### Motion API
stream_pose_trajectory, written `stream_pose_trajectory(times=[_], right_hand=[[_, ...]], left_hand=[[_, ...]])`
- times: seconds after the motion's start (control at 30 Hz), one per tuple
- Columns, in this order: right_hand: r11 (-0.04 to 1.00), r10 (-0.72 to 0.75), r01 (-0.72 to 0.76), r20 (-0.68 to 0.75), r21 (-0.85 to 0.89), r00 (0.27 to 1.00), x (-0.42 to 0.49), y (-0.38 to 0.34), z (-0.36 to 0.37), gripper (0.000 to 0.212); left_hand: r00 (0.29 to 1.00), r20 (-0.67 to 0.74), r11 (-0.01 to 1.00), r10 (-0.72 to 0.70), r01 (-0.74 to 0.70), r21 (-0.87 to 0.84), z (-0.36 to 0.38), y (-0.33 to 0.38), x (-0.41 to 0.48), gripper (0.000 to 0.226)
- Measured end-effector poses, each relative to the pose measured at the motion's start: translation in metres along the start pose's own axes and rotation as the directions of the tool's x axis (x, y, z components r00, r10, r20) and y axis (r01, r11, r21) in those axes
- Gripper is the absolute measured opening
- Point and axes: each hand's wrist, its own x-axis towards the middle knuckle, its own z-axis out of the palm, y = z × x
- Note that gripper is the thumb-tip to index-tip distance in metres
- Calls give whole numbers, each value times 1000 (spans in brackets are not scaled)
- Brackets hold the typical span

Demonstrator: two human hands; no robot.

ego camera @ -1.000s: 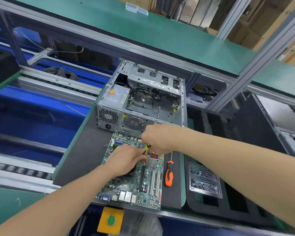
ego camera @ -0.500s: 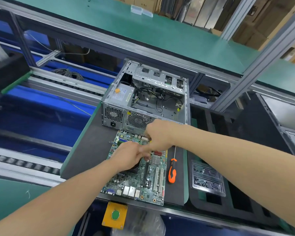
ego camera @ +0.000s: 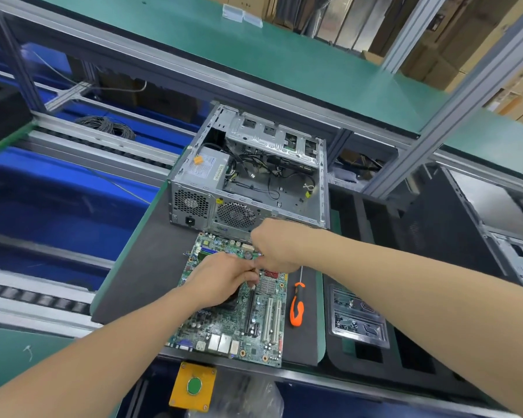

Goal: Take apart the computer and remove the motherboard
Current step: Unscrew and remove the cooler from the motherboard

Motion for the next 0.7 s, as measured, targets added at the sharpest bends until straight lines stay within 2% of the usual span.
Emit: stream_pose_trajectory(times=[0.03,0.1,0.13,0.2,0.27,0.37,0.47,0.53,0.6,0.63,0.7], right_hand=[[998,-48,47,-30,-38,998,-1,0,0,39],[968,-173,157,-72,-194,982,1,-2,-3,13],[937,-239,211,-70,-278,969,2,-3,-4,9],[854,-359,306,-50,-420,932,4,-4,-5,16],[761,-459,377,-28,-527,888,4,-4,-3,14],[724,-489,392,-22,-567,872,0,-5,1,15],[788,-447,372,-41,-490,893,-4,-8,-3,16],[904,-332,288,-94,-316,938,-9,-9,-6,19],[992,-122,117,-112,-46,986,-15,-8,-9,35],[996,0,8,-93,83,996,-17,-5,-11,42],[921,199,-208,62,329,978,-17,-1,-14,52]], left_hand=[[1000,-4,1000,2,-2,-5,1,-1,0,33],[1000,-17,1000,6,-7,-13,1,-1,0,33],[1000,-19,1000,8,-8,-15,1,-2,0,33],[1000,-22,1000,3,-4,-24,1,-2,0,33],[999,-33,999,-8,6,-40,2,-2,-1,31],[999,-50,999,-21,18,-51,3,-1,0,28],[998,-57,997,-33,29,-77,2,0,-1,27],[999,-36,998,-28,26,-57,1,1,-1,29],[999,-17,997,-34,33,-72,-1,2,-1,27],[999,-16,996,-34,33,-80,-2,2,-1,25],[999,-43,997,-20,17,-82,-1,4,-1,23]])
